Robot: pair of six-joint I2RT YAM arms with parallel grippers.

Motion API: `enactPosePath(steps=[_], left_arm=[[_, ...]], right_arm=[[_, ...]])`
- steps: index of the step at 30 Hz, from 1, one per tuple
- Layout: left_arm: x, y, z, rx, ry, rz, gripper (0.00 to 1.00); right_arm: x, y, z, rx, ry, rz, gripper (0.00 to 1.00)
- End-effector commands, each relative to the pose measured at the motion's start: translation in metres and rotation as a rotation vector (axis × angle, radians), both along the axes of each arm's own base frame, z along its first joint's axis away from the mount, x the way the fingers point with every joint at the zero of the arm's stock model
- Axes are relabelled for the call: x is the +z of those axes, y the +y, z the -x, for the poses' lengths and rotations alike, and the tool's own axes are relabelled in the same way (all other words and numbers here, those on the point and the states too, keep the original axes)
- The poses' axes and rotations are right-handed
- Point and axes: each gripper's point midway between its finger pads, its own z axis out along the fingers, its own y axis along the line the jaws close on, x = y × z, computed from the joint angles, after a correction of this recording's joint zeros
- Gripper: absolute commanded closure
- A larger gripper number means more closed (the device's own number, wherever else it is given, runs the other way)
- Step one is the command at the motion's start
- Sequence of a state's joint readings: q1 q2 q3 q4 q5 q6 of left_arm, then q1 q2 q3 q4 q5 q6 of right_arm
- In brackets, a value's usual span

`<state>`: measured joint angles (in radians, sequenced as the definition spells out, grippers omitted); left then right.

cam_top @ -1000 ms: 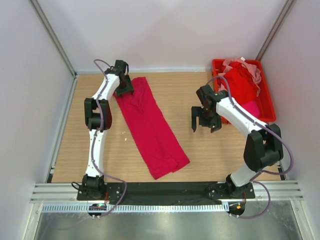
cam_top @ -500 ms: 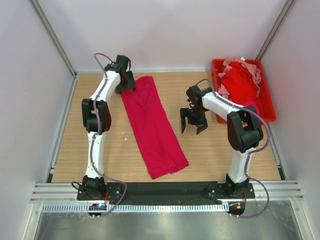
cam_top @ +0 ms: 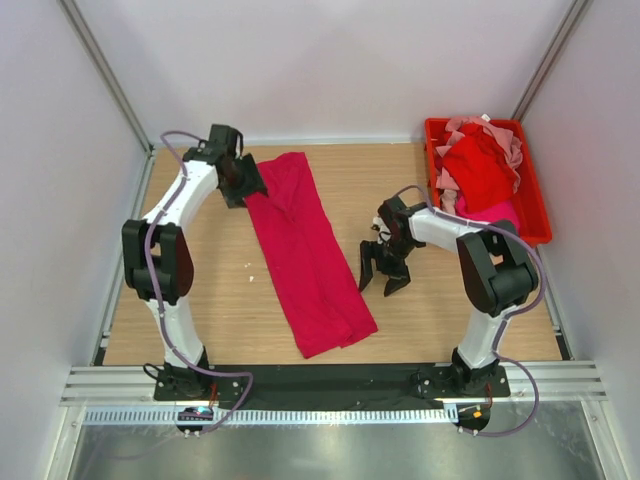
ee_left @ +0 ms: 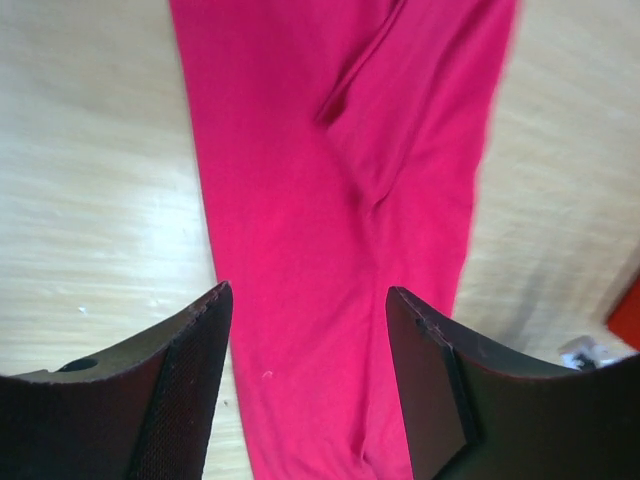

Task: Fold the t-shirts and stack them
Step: Fold the tshirt

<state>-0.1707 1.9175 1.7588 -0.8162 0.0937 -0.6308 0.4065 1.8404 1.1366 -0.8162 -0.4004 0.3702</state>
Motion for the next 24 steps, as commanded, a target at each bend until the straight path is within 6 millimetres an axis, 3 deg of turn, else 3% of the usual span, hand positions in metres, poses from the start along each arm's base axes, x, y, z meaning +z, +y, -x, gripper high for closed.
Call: enactPosePath(steps=[1,8,9,11,12,15,24], left_arm=[[-0.008,-0.025,0.005,-0.015,-0.002,0.116,0.36],[-0.02,-0.042,-0.033,-0.016,-0.061,0.207,0.47],[-0.036,-0.042,-0.038,-0.005,-0.033,0.199,0.48],[-0.043,-0.04,-0.045,0.033,-0.006,0.19,0.49],[-0.058,-0.038,-0.047,0.053,0.028,0.18,0.5],[-0.07,-0.035,-0.048,0.106,0.07,0.167,0.51],[-0.09,-0.036,-0.058,0.157,0.102,0.167,0.59]], right_arm=[[0.013,0.009,0.001,0.003,-0.066,-0.08,0.23],[0.025,0.0,0.008,-0.011,-0.12,-0.063,0.23],[0.027,-0.003,0.008,-0.01,-0.135,-0.051,0.23],[0.027,-0.006,0.011,-0.009,-0.137,-0.036,0.23],[0.03,-0.008,0.01,-0.014,-0.15,-0.032,0.23],[0.034,-0.012,0.009,-0.024,-0.176,-0.016,0.23],[0.033,-0.015,0.008,-0.038,-0.181,-0.005,0.23]])
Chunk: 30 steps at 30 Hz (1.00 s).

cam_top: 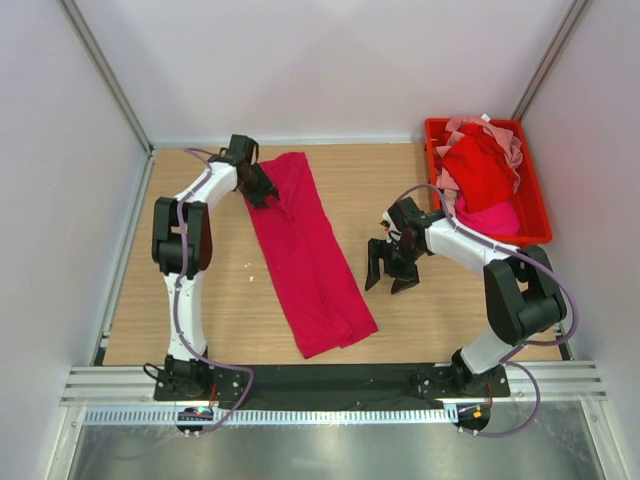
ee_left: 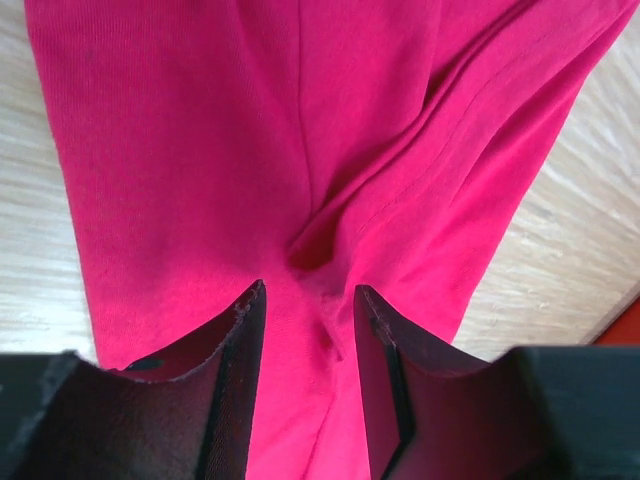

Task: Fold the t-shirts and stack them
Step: Fold the tshirt

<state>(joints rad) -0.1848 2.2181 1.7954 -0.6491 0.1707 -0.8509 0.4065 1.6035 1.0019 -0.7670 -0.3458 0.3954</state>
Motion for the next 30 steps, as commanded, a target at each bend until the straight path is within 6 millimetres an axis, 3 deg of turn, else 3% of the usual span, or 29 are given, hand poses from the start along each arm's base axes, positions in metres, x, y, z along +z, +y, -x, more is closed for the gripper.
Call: enactPosePath(steps=[1,11,16,23,30], left_arm=[[0.016,-0.002,-0.018,0.029,-0.051,0.008,0.59],[0.012,-0.005,-0.026,0.028,-0.055,0.013,0.72],[0.018,-0.017,-0.028,-0.019,-0.073,0.025,0.94],[0.041,-0.044,-0.022,-0.117,-0.144,-0.022,0.95],[0.036,-0.066,-0.011,-0.191,-0.14,-0.04,0.93]], right_arm=[[0.005,-0.002,-0.003,-0.006,-0.032,0.007,0.22],[0.0,-0.005,-0.006,0.003,-0.021,0.02,0.23],[-0.003,-0.007,-0.007,0.013,-0.015,0.03,0.23],[-0.007,-0.008,-0.007,0.009,-0.002,0.031,0.23],[-0.009,-0.009,-0.009,0.005,-0.001,0.03,0.24]])
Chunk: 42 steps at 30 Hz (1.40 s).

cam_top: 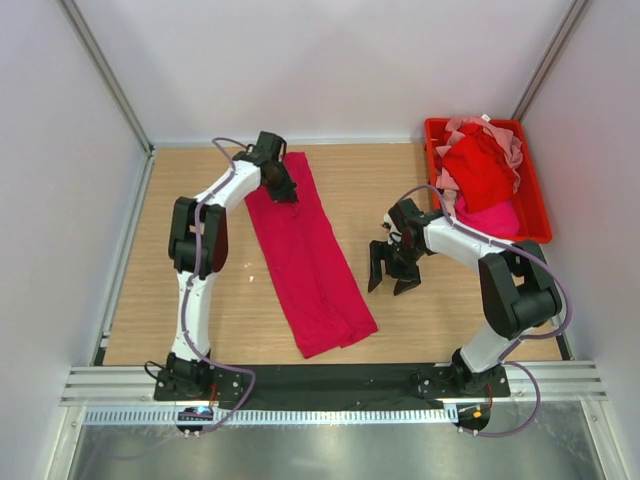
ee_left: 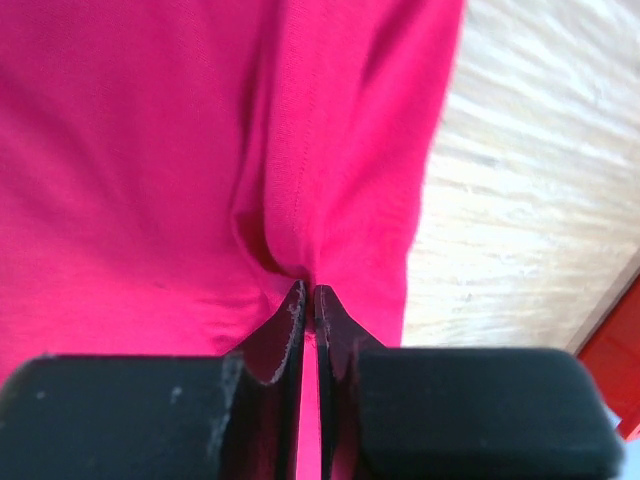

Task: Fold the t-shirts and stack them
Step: Fold the tshirt

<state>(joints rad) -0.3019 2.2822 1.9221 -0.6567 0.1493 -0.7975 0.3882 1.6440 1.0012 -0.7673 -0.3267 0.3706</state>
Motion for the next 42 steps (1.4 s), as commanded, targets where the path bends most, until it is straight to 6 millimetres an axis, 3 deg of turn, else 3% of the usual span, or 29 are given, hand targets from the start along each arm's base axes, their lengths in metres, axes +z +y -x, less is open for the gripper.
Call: enactPosePath(steps=[1,10,17,19,20,23,28,37,42], left_arm=[[0.026,-0.011,-0.002,-0.053,-0.066,-0.009,0.93],[0.019,-0.028,-0.007,-0.111,-0.08,-0.019,0.81],[0.026,-0.053,-0.009,-0.229,-0.113,0.018,0.6],[0.029,-0.039,-0.009,-0.215,-0.127,-0.051,0.57],[0.043,-0.025,-0.014,-0.173,-0.169,-0.112,0.54],[0.056,0.001,-0.025,-0.111,-0.209,-0.142,0.52],[0.05,0.024,-0.04,-0.032,-0.178,-0.099,0.5],[0.054,0.008,-0.087,-0.135,-0.347,0.011,0.48],[0.05,0.001,-0.1,-0.153,-0.373,0.054,0.49]], right_arm=[[0.004,0.0,-0.007,0.006,-0.023,-0.004,0.24],[0.0,-0.004,-0.002,0.005,-0.014,0.005,0.24],[-0.001,-0.006,0.001,0.004,-0.009,0.011,0.24],[0.0,-0.006,0.001,0.007,-0.01,0.013,0.24],[0.0,-0.006,0.001,0.007,-0.011,0.015,0.24],[0.001,-0.007,0.002,0.003,-0.015,0.015,0.24],[0.0,-0.007,0.002,0.002,-0.009,0.017,0.24],[0.006,-0.006,-0.002,0.001,-0.013,0.018,0.24],[0.005,-0.009,0.002,-0.002,-0.006,0.024,0.24]])
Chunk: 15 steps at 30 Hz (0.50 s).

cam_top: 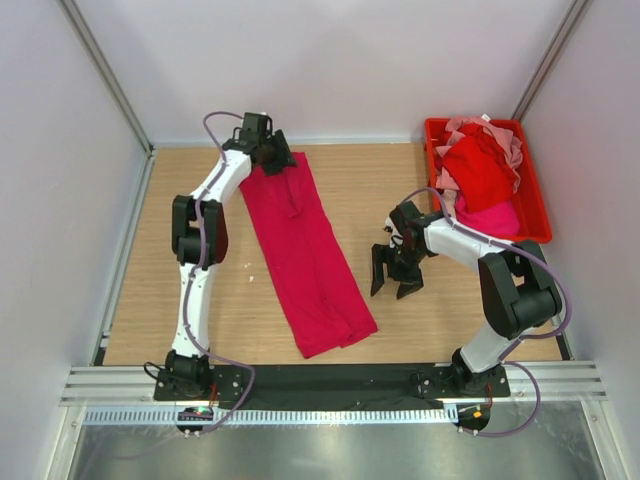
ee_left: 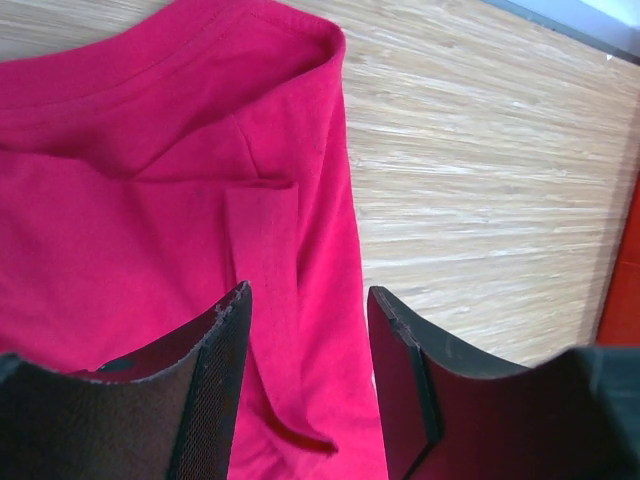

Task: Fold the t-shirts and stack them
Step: Fold the tshirt

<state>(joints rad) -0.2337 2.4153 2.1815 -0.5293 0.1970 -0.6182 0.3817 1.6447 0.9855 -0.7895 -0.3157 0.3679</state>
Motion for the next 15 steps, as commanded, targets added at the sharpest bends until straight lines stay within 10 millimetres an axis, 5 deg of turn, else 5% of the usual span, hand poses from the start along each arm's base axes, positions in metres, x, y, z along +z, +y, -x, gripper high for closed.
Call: enactPosePath(steps=[1,15], left_arm=[[0.008,-0.011,-0.016,-0.039,-0.07,0.037,0.49],[-0.023,-0.003,-0.008,0.014,-0.009,0.01,0.53]], right_arm=[[0.008,-0.002,-0.004,0.004,-0.033,0.003,0.24],[0.005,0.004,-0.013,-0.008,-0.022,-0.016,0.24]])
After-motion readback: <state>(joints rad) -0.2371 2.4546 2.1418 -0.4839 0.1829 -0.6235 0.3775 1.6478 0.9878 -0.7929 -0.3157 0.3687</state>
